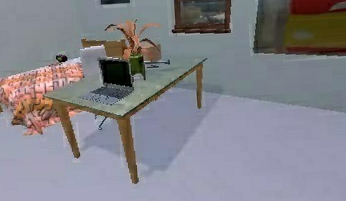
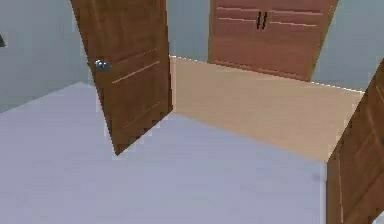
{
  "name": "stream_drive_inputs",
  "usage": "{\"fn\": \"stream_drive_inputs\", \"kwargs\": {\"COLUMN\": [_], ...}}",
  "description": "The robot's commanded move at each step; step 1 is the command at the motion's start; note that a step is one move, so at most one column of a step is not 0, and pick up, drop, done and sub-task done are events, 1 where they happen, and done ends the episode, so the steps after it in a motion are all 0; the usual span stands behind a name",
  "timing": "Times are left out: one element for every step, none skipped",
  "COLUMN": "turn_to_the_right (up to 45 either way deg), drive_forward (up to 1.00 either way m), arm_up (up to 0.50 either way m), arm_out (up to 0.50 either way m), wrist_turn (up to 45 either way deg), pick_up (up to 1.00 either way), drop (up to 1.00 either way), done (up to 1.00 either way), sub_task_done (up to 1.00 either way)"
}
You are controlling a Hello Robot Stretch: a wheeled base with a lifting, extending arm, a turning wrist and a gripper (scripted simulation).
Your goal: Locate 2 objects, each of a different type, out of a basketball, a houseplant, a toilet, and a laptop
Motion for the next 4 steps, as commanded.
{"fn": "stream_drive_inputs", "kwargs": {"turn_to_the_right": [-15.0, 0.0, 0.0, 45.0], "drive_forward": [0.0, 0.6, 0.0, 0.0], "arm_up": [0.0, 0.0, 0.0, 0.0], "arm_out": [0.0, 0.0, 0.0, 0.0], "wrist_turn": [0.0, 0.0, 0.0, 0.0], "pick_up": [0.0, 0.0, 0.0, 0.0], "drop": [0.0, 0.0, 0.0, 0.0], "done": [0.0, 0.0, 0.0, 0.0], "sub_task_done": [0.0, 0.0, 1.0, 0.0]}}
